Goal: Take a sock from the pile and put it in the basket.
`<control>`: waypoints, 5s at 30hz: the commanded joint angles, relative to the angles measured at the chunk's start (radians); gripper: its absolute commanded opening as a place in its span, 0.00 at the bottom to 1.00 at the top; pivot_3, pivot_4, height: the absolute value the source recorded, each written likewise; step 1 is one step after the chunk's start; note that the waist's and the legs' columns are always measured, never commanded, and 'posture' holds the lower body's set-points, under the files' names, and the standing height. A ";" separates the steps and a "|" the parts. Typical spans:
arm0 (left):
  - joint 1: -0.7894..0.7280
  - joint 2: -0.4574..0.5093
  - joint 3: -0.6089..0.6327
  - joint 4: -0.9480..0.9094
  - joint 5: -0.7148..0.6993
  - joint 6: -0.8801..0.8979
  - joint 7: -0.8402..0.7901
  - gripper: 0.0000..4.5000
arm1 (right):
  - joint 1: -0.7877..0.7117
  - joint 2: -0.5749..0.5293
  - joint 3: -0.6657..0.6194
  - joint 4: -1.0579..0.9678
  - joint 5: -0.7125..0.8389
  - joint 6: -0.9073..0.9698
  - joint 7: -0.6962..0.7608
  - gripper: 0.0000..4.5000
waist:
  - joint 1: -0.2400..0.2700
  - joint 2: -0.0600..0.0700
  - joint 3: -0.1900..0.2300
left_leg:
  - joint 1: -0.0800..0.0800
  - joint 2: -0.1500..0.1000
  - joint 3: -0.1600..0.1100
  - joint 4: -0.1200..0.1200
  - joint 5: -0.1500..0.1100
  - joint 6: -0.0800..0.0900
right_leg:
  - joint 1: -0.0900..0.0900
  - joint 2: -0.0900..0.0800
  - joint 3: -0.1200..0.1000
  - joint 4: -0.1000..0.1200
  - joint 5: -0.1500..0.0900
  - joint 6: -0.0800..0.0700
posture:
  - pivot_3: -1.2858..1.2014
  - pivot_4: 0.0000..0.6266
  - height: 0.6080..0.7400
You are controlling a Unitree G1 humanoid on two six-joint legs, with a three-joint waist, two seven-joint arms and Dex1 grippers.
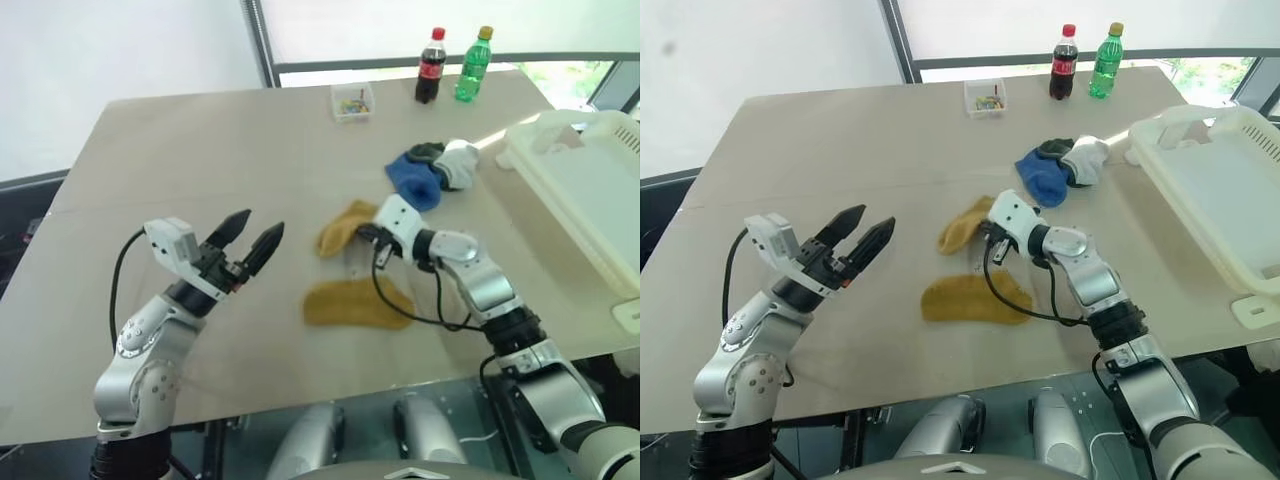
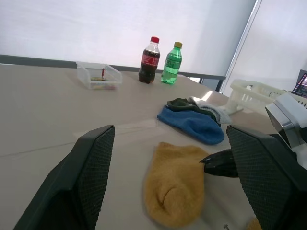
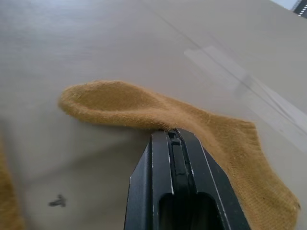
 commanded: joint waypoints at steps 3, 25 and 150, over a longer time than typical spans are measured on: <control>0.014 0.022 0.002 -0.009 -0.013 0.016 -0.023 0.87 | 0.025 0.020 0.040 -0.099 0.051 0.056 0.072 0.01 | -0.001 0.000 0.000 | 0.000 0.000 0.000 0.000 0.000 0.000 | 0.000 0.000 0.000 -0.001 0.000 0.000 | 0.52 0.24 1.00; -0.060 0.156 -0.131 0.111 0.123 0.281 0.026 0.87 | 0.034 -0.089 -0.065 -0.243 0.133 0.252 0.015 0.59 | 0.006 0.000 0.000 | 0.000 0.000 -0.001 0.000 0.000 0.000 | 0.000 0.000 -0.001 -0.001 0.000 0.000 | 0.52 0.24 1.00; -0.401 0.208 -0.411 0.260 -0.095 0.691 -0.586 0.73 | 0.623 -0.415 -0.092 -0.512 0.146 -0.042 0.062 0.01 | 0.037 -0.002 -0.002 | 0.001 0.000 -0.006 0.006 -0.001 0.000 | 0.007 -0.001 -0.006 -0.002 0.002 0.000 | 0.52 0.24 1.00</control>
